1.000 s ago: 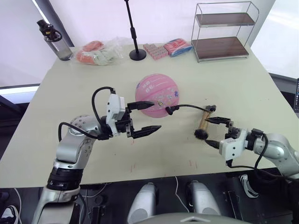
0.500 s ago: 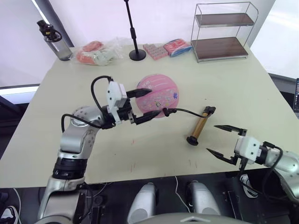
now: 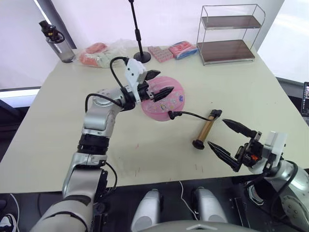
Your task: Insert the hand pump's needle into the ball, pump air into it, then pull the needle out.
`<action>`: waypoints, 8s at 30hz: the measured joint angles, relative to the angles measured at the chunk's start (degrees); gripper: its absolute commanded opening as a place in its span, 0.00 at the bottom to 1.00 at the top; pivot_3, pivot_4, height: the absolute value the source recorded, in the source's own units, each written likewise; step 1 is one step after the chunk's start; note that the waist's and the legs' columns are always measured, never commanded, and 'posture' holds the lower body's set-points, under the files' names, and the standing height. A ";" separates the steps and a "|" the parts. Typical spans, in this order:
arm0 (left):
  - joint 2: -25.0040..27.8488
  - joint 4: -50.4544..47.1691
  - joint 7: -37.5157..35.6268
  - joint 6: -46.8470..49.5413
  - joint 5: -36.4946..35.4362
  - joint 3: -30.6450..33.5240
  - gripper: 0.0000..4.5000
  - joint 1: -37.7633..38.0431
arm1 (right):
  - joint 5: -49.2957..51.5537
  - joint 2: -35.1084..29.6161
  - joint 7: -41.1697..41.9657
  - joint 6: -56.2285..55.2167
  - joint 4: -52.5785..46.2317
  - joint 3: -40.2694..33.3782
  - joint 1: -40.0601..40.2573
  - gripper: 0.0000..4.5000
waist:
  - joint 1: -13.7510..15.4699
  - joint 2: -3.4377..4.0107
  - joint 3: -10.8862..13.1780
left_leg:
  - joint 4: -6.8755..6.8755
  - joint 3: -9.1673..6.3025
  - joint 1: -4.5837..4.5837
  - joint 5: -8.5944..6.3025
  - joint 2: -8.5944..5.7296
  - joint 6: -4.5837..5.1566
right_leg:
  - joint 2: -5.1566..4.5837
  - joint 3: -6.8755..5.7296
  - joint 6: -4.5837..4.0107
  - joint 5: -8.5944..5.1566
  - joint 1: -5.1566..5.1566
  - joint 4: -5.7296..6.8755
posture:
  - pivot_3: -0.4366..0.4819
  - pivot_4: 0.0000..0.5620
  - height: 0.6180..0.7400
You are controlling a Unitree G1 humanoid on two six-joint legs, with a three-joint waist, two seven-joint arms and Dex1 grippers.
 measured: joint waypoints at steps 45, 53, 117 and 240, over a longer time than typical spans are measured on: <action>-11.22 11.13 15.53 -4.15 5.43 3.53 1.00 0.82 | -60.24 4.64 -17.28 3.66 27.29 26.98 -40.14 0.99 | 0.56 -0.19 -0.29 | 0.11 0.02 1.00 0.09 -0.07 0.01 | -0.03 0.11 0.35 0.02 0.86 0.12 | 0.48 0.27 0.93; -12.33 10.21 17.97 -3.13 5.88 3.52 1.00 0.91 | -65.13 7.11 -18.14 -2.50 32.62 28.95 -42.24 0.99 | 0.53 -0.19 -0.29 | 0.11 -0.01 1.01 0.10 -0.07 0.01 | -0.02 0.10 0.35 0.02 0.86 0.12 | 0.48 0.27 0.93; -15.94 13.78 26.00 -5.91 8.17 2.24 1.00 0.53 | -32.21 20.28 -15.45 6.19 15.97 12.36 -17.09 0.09 | 0.78 0.35 -0.69 | -0.33 -1.12 1.02 0.05 -0.13 -0.04 | -0.03 -0.73 0.34 -0.03 1.43 -0.90 | 0.48 0.27 0.93; 5.57 -21.25 -1.24 -12.97 -9.30 24.54 1.00 64.92 | -3.44 -7.63 20.83 -4.70 37.94 -19.67 -0.05 0.99 | 0.07 -0.05 -0.09 | -0.85 0.70 0.58 0.28 0.39 0.00 | 0.41 0.87 -0.16 0.27 0.18 -0.85 | 0.48 0.27 0.93</action>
